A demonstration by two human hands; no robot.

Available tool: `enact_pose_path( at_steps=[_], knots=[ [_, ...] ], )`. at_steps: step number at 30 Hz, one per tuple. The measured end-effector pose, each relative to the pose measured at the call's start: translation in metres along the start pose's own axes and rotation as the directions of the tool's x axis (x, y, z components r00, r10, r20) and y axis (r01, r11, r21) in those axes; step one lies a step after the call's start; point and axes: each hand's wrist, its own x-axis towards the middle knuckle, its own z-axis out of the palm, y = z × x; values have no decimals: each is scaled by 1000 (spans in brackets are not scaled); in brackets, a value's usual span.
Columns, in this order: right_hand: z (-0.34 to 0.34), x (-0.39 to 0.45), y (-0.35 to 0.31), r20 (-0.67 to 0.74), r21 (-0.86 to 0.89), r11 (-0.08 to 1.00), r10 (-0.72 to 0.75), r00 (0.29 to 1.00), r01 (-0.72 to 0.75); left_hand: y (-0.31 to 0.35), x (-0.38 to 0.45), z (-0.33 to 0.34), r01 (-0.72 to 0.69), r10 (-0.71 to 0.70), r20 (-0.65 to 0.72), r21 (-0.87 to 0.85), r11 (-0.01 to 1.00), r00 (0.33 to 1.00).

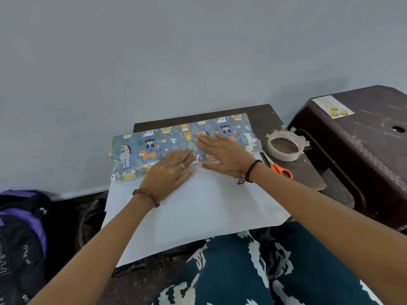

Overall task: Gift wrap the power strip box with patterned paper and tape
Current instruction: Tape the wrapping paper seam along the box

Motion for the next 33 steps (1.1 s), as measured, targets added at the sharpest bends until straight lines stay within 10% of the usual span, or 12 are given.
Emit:
enact_pose_path(
  at_steps=[4,11,33],
  knots=[
    [1,6,-1,-40,40,999,38,998,-36,-10,22,-10,244,-228,104,-193,950,968],
    [6,12,2,-76,6,998,64,995,-64,-38,46,8,360,-407,440,189,913,800],
    [1,23,15,15,33,986,160,987,-161,-33,40,7,234,-371,463,327,916,805]
  ],
)
